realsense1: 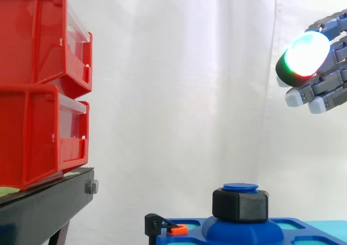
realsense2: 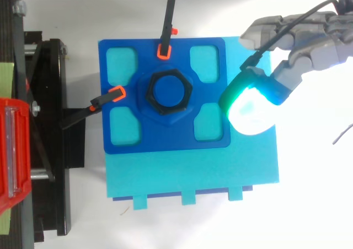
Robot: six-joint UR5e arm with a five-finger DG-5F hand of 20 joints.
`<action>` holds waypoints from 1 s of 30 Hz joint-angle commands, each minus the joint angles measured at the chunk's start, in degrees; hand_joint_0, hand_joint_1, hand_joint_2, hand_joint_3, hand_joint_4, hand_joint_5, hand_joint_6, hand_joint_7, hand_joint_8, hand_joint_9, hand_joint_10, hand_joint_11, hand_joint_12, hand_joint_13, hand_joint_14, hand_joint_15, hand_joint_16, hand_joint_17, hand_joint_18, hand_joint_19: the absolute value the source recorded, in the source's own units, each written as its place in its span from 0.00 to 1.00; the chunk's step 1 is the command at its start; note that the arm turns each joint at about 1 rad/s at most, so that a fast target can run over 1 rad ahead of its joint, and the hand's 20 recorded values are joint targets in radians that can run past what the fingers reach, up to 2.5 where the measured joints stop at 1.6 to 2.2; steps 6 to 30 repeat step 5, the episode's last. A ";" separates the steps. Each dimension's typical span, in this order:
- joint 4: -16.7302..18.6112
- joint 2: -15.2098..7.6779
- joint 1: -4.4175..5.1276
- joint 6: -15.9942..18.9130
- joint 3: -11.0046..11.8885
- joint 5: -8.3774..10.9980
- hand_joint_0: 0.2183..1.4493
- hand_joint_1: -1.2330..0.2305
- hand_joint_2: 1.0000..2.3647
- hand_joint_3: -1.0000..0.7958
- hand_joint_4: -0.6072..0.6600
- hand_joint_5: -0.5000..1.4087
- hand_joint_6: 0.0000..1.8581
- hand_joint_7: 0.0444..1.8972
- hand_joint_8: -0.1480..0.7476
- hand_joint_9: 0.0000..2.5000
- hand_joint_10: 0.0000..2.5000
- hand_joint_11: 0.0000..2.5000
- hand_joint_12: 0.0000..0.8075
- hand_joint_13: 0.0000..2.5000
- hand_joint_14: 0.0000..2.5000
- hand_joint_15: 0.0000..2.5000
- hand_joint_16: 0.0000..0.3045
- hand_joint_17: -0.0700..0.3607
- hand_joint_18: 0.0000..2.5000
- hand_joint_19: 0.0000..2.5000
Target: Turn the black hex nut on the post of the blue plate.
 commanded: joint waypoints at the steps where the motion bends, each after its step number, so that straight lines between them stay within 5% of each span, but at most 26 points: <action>1: 0.00 0.00 0.00 0.00 -0.04 0.00 0.17 0.49 0.00 0.28 0.52 0.13 0.27 0.27 0.28 0.00 0.00 0.00 0.36 0.00 0.00 0.02 0.15 0.40 0.00 0.06; 30: 0.00 0.00 0.00 0.00 -0.04 0.00 0.18 0.49 0.00 0.28 0.53 0.13 0.27 0.29 0.27 0.00 0.00 0.00 0.35 0.00 0.00 0.02 0.15 0.40 0.00 0.06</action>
